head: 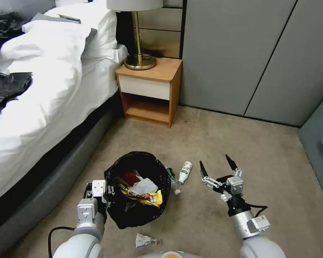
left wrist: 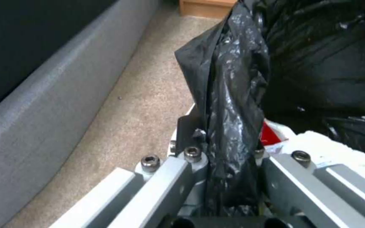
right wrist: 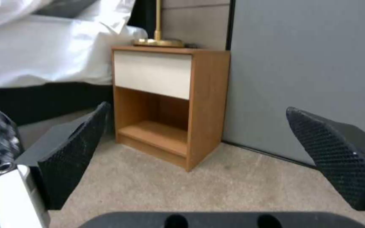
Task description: Pick up the trash bin, then pick up the garbage from the floor and place it into the trash bin.
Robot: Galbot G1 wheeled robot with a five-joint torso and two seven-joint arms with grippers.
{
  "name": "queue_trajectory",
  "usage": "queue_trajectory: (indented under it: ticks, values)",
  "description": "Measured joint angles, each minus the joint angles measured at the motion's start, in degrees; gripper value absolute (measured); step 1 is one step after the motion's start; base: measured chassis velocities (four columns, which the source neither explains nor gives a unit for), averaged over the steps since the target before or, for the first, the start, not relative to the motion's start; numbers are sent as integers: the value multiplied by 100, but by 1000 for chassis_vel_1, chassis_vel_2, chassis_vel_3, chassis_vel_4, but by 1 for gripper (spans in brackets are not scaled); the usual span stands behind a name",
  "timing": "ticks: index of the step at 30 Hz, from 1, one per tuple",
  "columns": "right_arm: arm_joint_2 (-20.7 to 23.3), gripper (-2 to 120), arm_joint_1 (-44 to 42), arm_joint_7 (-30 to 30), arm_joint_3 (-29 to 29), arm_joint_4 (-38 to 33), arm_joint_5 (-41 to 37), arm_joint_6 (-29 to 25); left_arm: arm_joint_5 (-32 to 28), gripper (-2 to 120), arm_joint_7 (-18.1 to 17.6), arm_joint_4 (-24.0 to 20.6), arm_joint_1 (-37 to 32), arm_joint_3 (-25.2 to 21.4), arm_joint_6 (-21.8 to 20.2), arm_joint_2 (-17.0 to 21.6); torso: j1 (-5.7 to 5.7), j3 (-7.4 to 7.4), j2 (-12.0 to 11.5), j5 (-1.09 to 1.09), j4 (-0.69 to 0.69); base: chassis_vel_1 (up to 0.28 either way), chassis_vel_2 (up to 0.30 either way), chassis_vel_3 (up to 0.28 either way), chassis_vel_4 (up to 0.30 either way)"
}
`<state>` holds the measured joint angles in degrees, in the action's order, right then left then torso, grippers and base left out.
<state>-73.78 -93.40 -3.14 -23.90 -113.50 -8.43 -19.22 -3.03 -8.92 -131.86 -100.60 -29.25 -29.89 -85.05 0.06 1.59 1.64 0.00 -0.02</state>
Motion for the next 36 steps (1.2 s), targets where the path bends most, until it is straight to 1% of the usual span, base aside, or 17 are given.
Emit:
queue_trajectory:
  ticks: [1,6,8,9,12,13,14,16,17,20,22,24,25,27,28,31,36]
  values:
    - [0,100,0,0,0,0,0,0,0,1,0,0,0,0,0,0,0,0,0,0,0,0,0,0,0]
    - [184,100,739,73,271,408,-19,602,11,1,-2,-40,-26,22,2,-19,0,0,0,0,2,0,0,0,0]
    - [224,100,1176,130,510,685,18,1074,35,1,-2,-4,-7,34,11,-41,0,0,0,1,1,0,0,0,0]
    - [224,100,1176,130,510,685,18,1074,35,1,-2,-4,-7,34,11,-41,0,0,0,1,1,0,0,0,0]
    - [202,100,1863,280,989,1254,60,1858,66,1,-3,76,-5,79,14,-59,0,1,0,2,2,0,0,0,0]
    - [202,100,1863,280,989,1254,60,1858,66,1,-3,76,-5,79,14,-59,0,1,0,2,2,0,0,0,0]
    - [196,100,2111,273,1154,1483,85,2114,77,1,-3,94,-5,79,14,-57,0,1,-1,0,-1,0,0,0,0]
    - [175,100,2657,55,1462,2082,253,2608,88,1,-4,120,2,63,-4,-54,0,1,-2,1,2,0,0,0,0]
    - [175,100,2657,55,1462,2082,253,2608,88,1,-4,120,2,63,-4,-54,0,1,-2,1,2,0,0,0,0]
    - [30,100,3298,12,1896,3093,319,2759,102,1,-4,178,-48,21,-9,-61,0,1,-2,1,2,0,0,0,0]
    - [18,100,3329,8,1919,3148,321,2759,104,1,-4,183,-51,20,-9,-61,0,1,-2,0,2,0,0,0,0]
    - [-167,100,3680,-76,2187,3834,346,2710,147,1,-4,259,-72,12,-10,-90,0,0,-2,0,1,0,0,0,0]
    - [-167,100,3680,-76,2187,3834,346,2710,147,1,-4,259,-72,12,-10,-90,0,0,-2,0,1,0,0,0,0]
    - [-367,100,3946,-204,2314,4474,466,2582,202,1,-5,328,-92,24,-11,-143,0,1,-2,0,2,0,0,0,0]
    - [-367,100,3946,-204,2314,4474,466,2582,202,1,-5,328,-92,24,-11,-143,0,1,-2,0,2,0,0,0,0]
    - [-635,100,4251,-348,2342,5283,609,2415,269,1,-4,394,-178,30,-10,-175,-1,1,-2,0,2,0,0,0,0]
    - [-879,100,4495,-505,2314,5942,788,2211,287,1,-5,411,-246,-9,-2,-178,-1,0,-1,0,2,0,0,0,0]
